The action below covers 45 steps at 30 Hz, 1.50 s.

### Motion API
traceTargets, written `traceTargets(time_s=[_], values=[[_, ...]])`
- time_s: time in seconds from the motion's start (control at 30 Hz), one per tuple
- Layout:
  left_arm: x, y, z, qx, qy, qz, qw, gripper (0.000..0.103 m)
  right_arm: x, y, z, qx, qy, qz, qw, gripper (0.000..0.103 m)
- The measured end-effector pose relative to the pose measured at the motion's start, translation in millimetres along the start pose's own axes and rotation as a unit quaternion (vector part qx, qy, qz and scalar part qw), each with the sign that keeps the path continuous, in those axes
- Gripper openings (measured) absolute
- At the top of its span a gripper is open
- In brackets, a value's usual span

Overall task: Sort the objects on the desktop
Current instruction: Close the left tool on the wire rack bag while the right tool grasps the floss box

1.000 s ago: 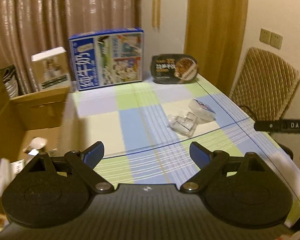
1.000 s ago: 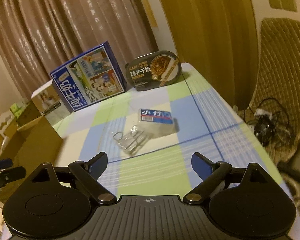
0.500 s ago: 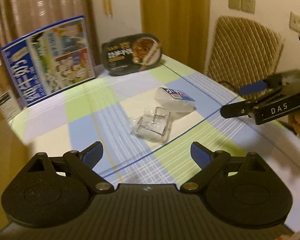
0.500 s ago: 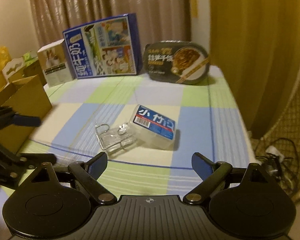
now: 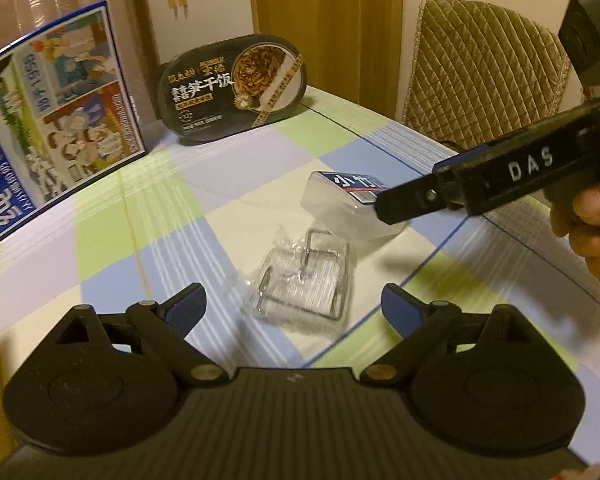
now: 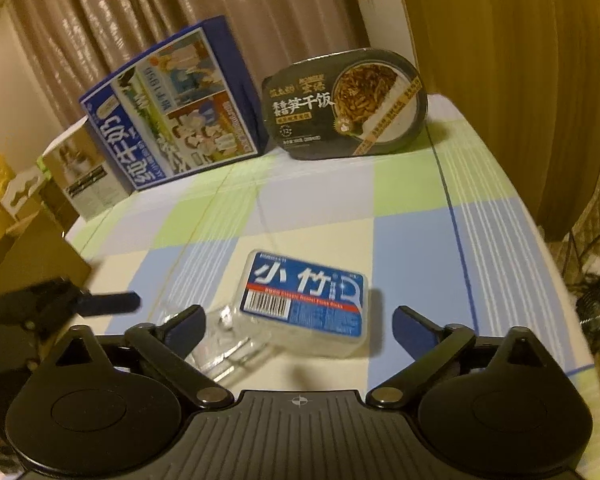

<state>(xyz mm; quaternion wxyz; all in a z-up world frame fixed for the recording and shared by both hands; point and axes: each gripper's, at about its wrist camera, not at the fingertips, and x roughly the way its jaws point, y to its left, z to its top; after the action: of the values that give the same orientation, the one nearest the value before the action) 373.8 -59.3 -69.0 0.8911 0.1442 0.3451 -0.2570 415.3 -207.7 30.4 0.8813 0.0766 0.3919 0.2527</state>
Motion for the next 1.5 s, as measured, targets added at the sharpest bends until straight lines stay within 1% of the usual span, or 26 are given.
traceTargets(time_s=[0.17, 0.23, 0.27, 0.3, 0.4, 0.47, 0.5, 0.57, 0.67, 0.73, 0.87, 0.93, 1.0, 1.1, 1.17, 1.23, 1.33, 1.43, 1.47, 1.5], values=[[21, 2, 1, 0.005, 0.003, -0.008, 0.9999, 0.09, 18, -1, 3, 0.009, 0.009, -0.001, 1.0, 0.101], [27, 3, 1, 0.001, 0.007, -0.011, 0.9999, 0.086, 24, -3, 3, 0.024, 0.011, 0.004, 1.0, 0.101], [29, 3, 2, -0.001, 0.016, -0.019, 0.9997, 0.081, 28, -3, 4, 0.031, 0.013, 0.007, 0.999, 0.101], [30, 3, 2, -0.001, 0.017, -0.019, 0.9997, 0.075, 31, -4, 4, 0.036, 0.015, 0.007, 0.999, 0.101], [33, 3, 2, 0.0, 0.021, -0.015, 0.9997, 0.069, 36, -7, 4, 0.053, 0.022, 0.005, 0.998, 0.1], [34, 6, 2, -0.004, 0.024, -0.02, 0.9995, 0.066, 35, -10, 3, 0.066, 0.021, 0.006, 0.998, 0.083], [33, 6, 2, -0.005, 0.024, -0.022, 0.9995, 0.062, 32, -12, 3, 0.071, 0.02, 0.003, 0.997, 0.083], [31, 6, 2, -0.008, 0.025, -0.026, 0.9993, 0.055, 26, -12, 0, 0.071, 0.021, -0.007, 0.997, 0.083], [25, 2, -1, -0.011, 0.033, -0.017, 0.9993, 0.052, 11, -6, -7, 0.058, 0.028, -0.025, 0.998, 0.083], [16, -2, -6, -0.016, 0.04, -0.006, 0.9991, 0.051, -1, 0, -16, 0.051, 0.036, -0.036, 0.997, 0.083], [-11, -11, -27, -0.032, 0.049, 0.005, 0.9983, 0.051, -27, 21, -37, 0.032, 0.057, -0.039, 0.997, 0.083], [-31, -16, -41, -0.042, 0.055, 0.012, 0.9975, 0.051, -41, 33, -49, 0.015, 0.065, -0.035, 0.997, 0.083], [-52, -18, -55, -0.063, 0.062, 0.018, 0.996, 0.05, -54, 48, -60, -0.001, 0.073, -0.033, 0.997, 0.083], [-88, -20, -79, -0.094, 0.067, 0.031, 0.9928, 0.05, -65, 76, -78, -0.043, 0.094, -0.031, 0.994, 0.083], [-110, -26, -98, -0.11, 0.066, 0.032, 0.9912, 0.05, -72, 95, -93, -0.072, 0.106, -0.03, 0.991, 0.083], [-131, -32, -116, -0.118, 0.063, 0.041, 0.9902, 0.05, -77, 111, -111, -0.099, 0.113, -0.034, 0.988, 0.083], [-156, -38, -139, -0.123, 0.048, 0.048, 0.99, 0.051, -82, 120, -140, -0.112, 0.118, -0.04, 0.986, 0.083], [-170, -44, -154, -0.094, 0.032, 0.062, 0.9932, 0.057, -87, 122, -158, -0.111, 0.114, -0.05, 0.986, 0.083], [-174, -43, -158, -0.092, 0.024, 0.063, 0.9934, 0.065, -89, 123, -161, -0.111, 0.109, -0.054, 0.986, 0.083], [-177, -43, -160, -0.094, 0.019, 0.06, 0.9936, 0.067, -90, 125, -164, -0.112, 0.105, -0.058, 0.987, 0.083]])
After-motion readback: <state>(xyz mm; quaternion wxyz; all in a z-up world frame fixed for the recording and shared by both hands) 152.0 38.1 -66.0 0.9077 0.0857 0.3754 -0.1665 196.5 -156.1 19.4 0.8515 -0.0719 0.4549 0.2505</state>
